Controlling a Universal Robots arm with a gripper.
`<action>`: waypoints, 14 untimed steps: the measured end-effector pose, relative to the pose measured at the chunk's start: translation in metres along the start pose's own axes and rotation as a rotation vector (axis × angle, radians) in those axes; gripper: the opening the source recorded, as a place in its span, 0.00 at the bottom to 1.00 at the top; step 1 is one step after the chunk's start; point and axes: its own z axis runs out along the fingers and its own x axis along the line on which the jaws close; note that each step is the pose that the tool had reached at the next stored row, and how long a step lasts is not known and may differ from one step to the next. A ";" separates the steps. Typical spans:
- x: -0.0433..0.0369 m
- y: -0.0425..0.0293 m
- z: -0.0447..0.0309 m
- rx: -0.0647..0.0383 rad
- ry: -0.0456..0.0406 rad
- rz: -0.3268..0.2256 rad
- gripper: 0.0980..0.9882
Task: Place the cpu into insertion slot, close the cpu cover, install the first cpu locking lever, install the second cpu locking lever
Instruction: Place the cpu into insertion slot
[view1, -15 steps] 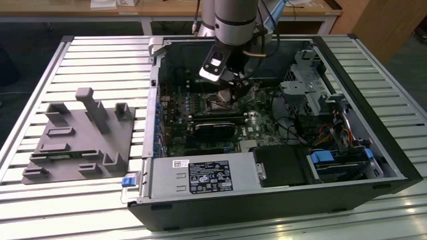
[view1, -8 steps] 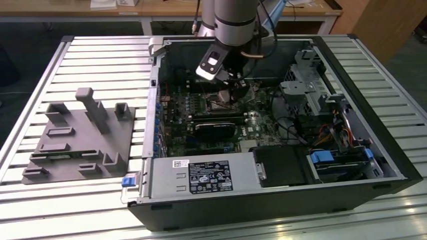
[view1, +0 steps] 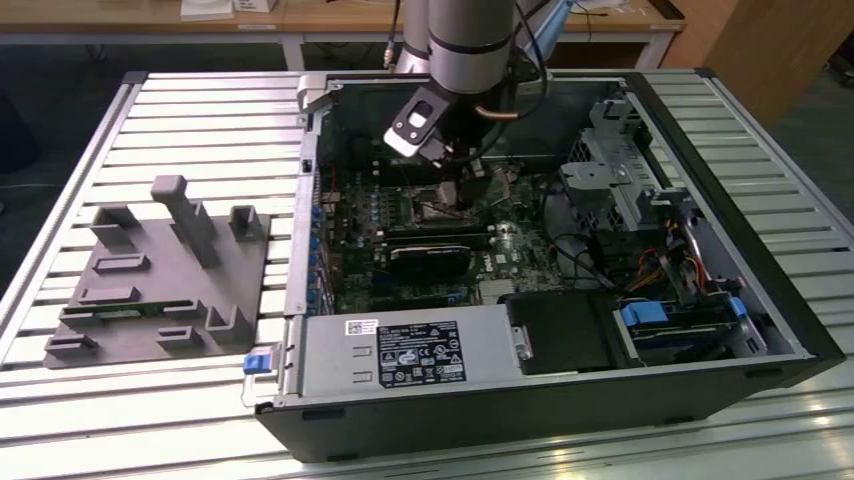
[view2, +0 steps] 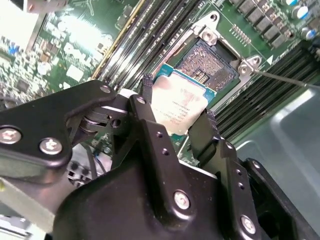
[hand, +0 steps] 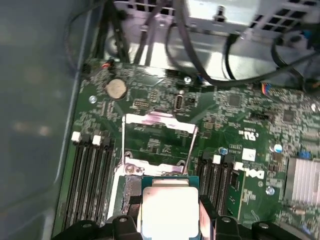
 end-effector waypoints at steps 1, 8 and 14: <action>0.0000 0.0000 0.0003 0.000 -0.0012 0.018 0.49; 0.0001 -0.0001 0.0022 -0.002 -0.0078 0.123 0.49; 0.0043 -0.0004 0.0036 -0.003 -0.0087 0.139 0.49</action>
